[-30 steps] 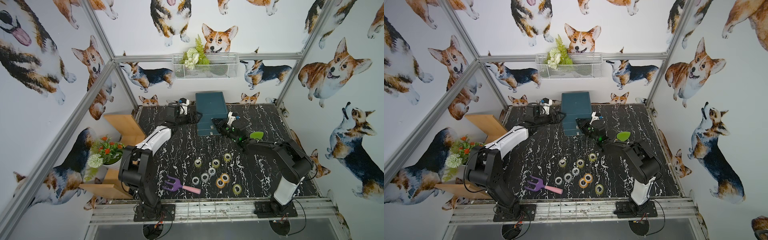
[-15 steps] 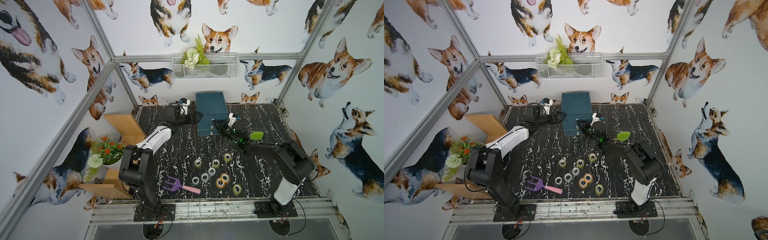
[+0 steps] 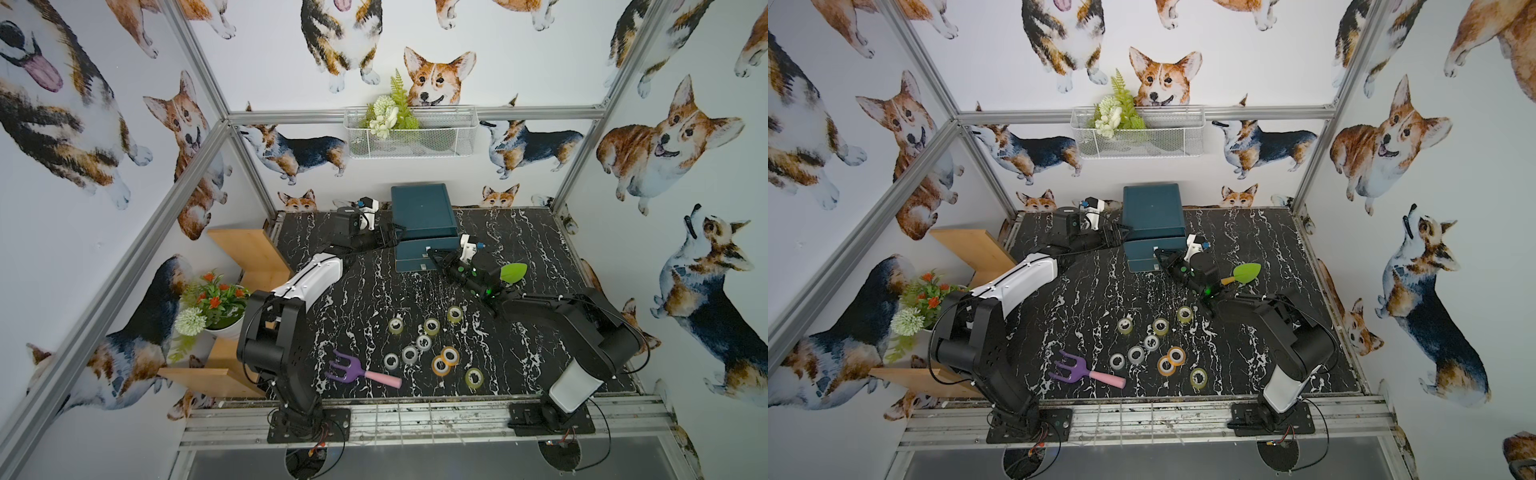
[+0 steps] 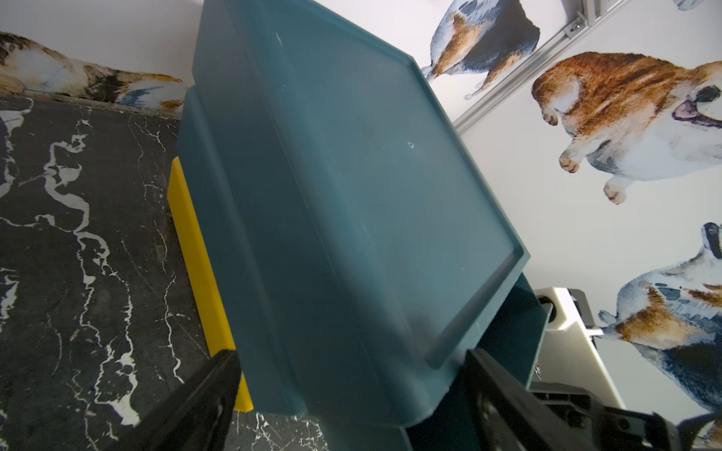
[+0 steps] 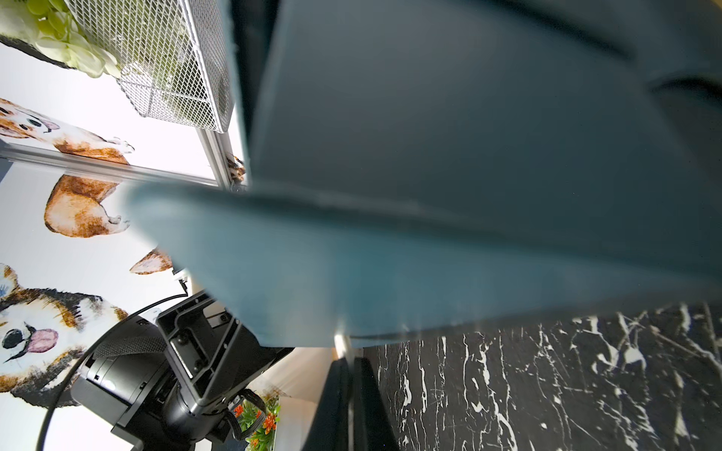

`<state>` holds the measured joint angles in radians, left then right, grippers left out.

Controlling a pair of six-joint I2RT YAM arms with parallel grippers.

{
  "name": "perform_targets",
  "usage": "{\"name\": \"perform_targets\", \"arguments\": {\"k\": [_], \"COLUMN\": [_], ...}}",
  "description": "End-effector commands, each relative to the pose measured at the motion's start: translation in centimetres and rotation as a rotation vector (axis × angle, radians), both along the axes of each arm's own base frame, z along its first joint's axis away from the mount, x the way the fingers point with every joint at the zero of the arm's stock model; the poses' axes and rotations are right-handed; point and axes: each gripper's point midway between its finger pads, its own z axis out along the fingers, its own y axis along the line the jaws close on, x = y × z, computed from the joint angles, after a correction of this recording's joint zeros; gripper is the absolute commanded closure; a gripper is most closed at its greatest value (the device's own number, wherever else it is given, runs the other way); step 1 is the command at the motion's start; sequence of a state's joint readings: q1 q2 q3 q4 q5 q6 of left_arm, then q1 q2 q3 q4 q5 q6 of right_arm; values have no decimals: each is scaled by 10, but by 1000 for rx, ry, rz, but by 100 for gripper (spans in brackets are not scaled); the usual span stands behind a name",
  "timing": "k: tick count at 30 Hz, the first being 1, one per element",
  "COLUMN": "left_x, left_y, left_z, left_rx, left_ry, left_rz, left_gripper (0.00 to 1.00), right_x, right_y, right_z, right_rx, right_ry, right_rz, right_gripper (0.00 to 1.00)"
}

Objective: Place the transparent tape into the drawer according to color
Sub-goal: Open the drawer in the storage box.

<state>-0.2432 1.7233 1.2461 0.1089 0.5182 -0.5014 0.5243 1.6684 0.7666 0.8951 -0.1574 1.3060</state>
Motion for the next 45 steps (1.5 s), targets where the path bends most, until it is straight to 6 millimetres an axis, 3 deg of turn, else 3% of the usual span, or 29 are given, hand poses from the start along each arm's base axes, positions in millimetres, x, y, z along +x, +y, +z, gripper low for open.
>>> {"name": "perform_targets", "arguments": {"k": [1,15,27,45], "left_x": [5,6,5,4], "left_y": [3,5,6,6], "left_z": [3,-6,-2,-2], "left_rx": [1,21,22,29], "left_ry": [-17,-5,-10,-12], "left_rz": [16,15,18,14], "left_gripper": [6,7,7,7], "right_x": [-5,-31,-47,-63], "right_y": [3,13,10,11], "right_z": [4,3,-6,-13], "right_rx": [14,17,-10,-42], "right_ry": [-6,21,43,58], "right_rz": [11,33,34,42], "right_gripper": [100,100,100,100]}}
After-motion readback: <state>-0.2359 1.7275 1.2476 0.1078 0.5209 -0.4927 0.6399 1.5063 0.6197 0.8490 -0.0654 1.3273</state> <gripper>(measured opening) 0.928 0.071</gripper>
